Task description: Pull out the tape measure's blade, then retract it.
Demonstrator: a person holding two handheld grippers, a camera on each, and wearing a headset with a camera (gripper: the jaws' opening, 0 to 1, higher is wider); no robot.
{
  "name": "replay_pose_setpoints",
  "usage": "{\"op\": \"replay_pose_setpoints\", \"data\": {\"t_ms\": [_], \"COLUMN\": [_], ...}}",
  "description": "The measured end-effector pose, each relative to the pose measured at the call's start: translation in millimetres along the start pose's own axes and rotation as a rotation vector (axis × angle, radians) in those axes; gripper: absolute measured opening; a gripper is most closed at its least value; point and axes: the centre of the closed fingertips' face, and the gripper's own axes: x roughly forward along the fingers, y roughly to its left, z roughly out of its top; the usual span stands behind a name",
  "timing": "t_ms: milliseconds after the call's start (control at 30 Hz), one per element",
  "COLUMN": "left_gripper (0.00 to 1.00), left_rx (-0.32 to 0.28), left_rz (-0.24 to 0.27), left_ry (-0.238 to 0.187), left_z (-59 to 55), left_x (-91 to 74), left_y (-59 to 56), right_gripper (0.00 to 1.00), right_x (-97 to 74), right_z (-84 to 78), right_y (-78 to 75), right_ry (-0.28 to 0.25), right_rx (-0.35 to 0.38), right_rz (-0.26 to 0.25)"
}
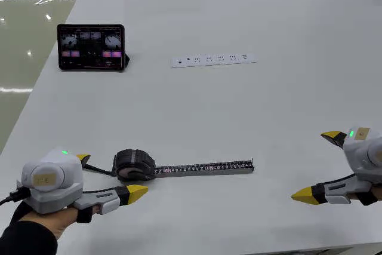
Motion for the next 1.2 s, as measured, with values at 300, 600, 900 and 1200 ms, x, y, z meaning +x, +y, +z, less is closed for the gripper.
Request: {"op": "replay_pose_setpoints", "data": {"t_ms": [300, 600, 900, 1200], "left_gripper": [0.99, 0.99, 0.99, 0.99], "left_rx": [-0.007, -0.043, -0.084, -0.102], "left_rz": [0.008, 0.067, 0.152, 0.219], "left_ry": [0.038, -0.018, -0.111, -0.111], "left_z": [-5.2, -1.2, 14.2, 9.8], "left_x": [15.6, 27.3, 30.8, 35.2], "left_y": [-11.2, -12.3, -11.2, -2.0], "right_gripper": [0.99, 0.99, 0.99, 0.99], "right_x": [2.2, 13.5, 27.3, 44.2], "right_z": [21.5, 25.8, 35.4, 42.9], "right_y": [-7.5, 5.6, 12.2, 20.1], "right_ry": [-0.014, 0.037, 0.061, 0.095], "right_rx": [-0.036, -0.111, -0.172, -0.248], "right_rz": [0.037, 0.142, 0.206, 0.258]}}
